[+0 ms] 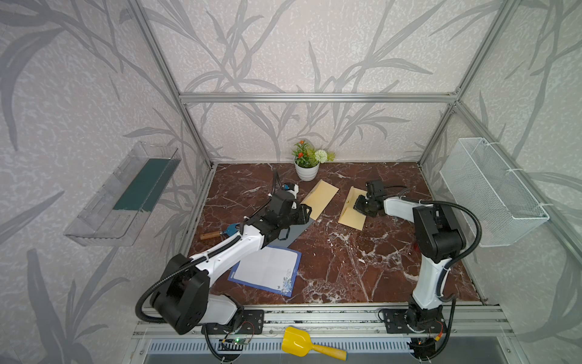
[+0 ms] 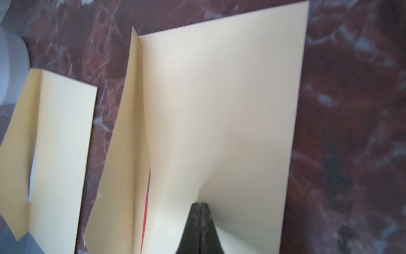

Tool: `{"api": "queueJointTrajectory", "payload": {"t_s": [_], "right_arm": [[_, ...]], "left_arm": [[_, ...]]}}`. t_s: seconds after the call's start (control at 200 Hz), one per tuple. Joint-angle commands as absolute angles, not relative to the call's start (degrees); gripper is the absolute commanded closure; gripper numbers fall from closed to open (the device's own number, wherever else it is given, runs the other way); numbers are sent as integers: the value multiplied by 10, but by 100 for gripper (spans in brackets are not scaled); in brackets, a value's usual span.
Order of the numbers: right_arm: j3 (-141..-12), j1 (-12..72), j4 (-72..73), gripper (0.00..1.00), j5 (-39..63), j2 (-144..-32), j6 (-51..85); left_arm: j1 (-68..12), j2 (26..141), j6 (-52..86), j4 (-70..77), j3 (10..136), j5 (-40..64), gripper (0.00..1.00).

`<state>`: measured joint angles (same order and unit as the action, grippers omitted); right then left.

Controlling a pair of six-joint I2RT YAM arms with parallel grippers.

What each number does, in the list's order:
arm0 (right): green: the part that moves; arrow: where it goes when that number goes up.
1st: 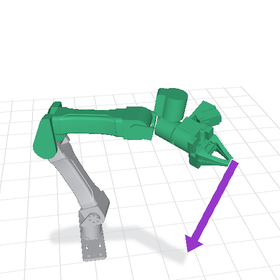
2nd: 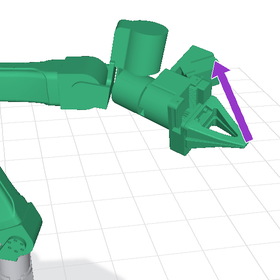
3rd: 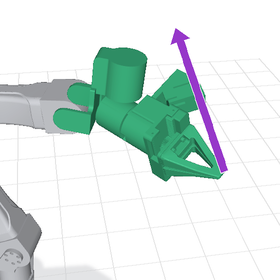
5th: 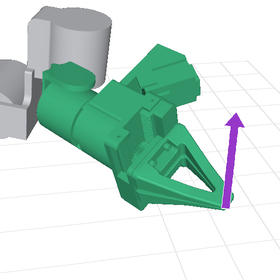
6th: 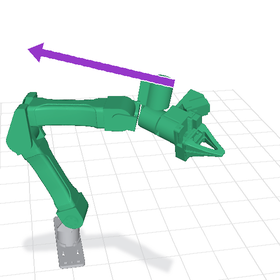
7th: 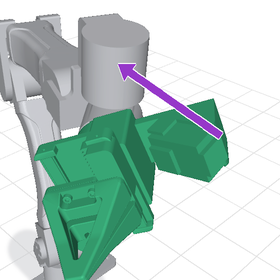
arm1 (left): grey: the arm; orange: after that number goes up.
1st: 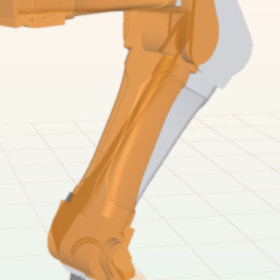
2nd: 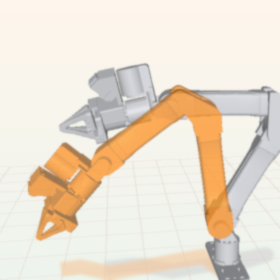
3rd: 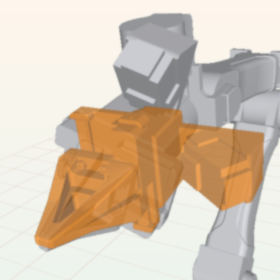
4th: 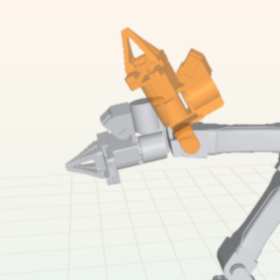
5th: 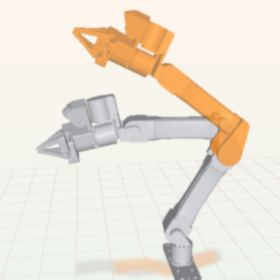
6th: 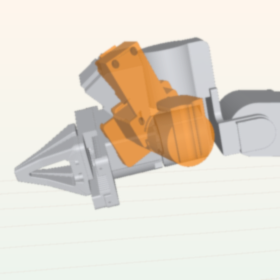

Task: Fold the letter paper in half and place it into the envelope
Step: Move the envelope to the center of the board, then move the letter paper to the center of the board.

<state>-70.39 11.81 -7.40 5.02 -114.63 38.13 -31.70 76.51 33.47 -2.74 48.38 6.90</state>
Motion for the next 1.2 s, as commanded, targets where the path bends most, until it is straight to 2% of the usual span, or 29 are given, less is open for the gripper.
{"api": "queueJointTrajectory", "payload": {"t_s": [0.0, 0.18, 0.29, 0.46, 0.53, 0.605, 0.845, 1.195], "right_arm": [[-760, 105, -151, 96, 29, -1191, 387], [-889, 87, -204, 92, 46, -1261, 369], [-903, 78, -174, 87, 110, -1238, 344], [-864, 94, -132, 53, 187, -1124, 305], [-820, 109, -107, 34, 207, -1074, 283], [-782, 124, -95, 24, 214, -1028, 273], [-670, 142, -65, 14, 235, -938, 284], [-577, 143, -51, 9, 197, -856, 301]], "left_arm": [[-298, 707, 353, -81, 424, 24, 49], [-291, 627, 379, -123, 350, 8, 46], [-291, 584, 402, -136, 303, 13, 43], [-291, 505, 432, -146, 236, 25, 35], [-291, 482, 442, -141, 215, 36, 34], [-292, 470, 445, -136, 202, 56, 33], [-303, 538, 444, -79, 196, 161, 32], [-397, 634, 481, -26, 197, 121, 32]]}}
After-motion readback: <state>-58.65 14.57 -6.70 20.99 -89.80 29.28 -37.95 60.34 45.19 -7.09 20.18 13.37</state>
